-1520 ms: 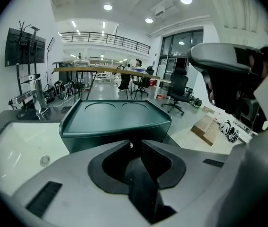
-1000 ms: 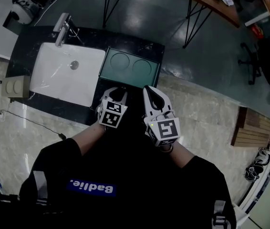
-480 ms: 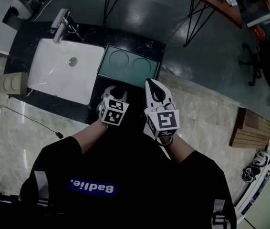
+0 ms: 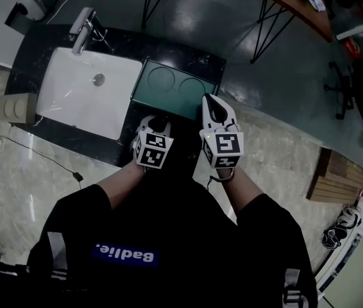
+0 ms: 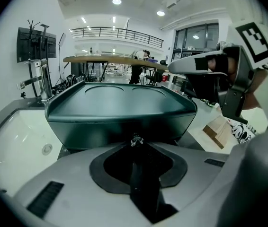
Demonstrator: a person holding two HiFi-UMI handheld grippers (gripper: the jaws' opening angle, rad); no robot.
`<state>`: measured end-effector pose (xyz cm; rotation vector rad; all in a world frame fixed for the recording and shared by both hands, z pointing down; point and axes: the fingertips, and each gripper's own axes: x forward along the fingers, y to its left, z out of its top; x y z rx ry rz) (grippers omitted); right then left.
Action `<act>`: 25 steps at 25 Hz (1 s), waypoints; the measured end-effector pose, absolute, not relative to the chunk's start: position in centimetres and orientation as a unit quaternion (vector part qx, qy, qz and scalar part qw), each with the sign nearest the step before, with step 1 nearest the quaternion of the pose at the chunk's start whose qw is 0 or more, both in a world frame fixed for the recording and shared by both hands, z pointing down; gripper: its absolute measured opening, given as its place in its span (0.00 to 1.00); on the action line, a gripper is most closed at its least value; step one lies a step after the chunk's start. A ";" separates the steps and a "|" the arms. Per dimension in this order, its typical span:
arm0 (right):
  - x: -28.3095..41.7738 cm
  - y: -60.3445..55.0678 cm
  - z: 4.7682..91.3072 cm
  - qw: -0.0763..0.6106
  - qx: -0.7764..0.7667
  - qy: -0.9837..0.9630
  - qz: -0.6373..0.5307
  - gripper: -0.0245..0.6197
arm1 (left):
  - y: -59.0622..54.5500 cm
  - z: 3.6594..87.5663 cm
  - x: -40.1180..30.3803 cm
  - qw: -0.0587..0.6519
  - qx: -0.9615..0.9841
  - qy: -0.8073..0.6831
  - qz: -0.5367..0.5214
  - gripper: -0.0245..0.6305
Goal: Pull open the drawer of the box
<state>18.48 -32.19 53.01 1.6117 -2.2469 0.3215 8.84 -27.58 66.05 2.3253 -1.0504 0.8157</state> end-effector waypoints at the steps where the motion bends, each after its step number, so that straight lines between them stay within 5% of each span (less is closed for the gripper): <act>1: 18.6 -32.4 53.5 0.183 0.567 -0.795 0.117 0.04 | -27.6 66.1 8.8 0.232 0.845 -0.382 0.295 0.15; 25: 18.7 -34.4 57.6 0.266 0.546 -0.791 0.073 0.04 | -27.7 65.3 8.9 0.249 0.853 -0.367 0.276 0.15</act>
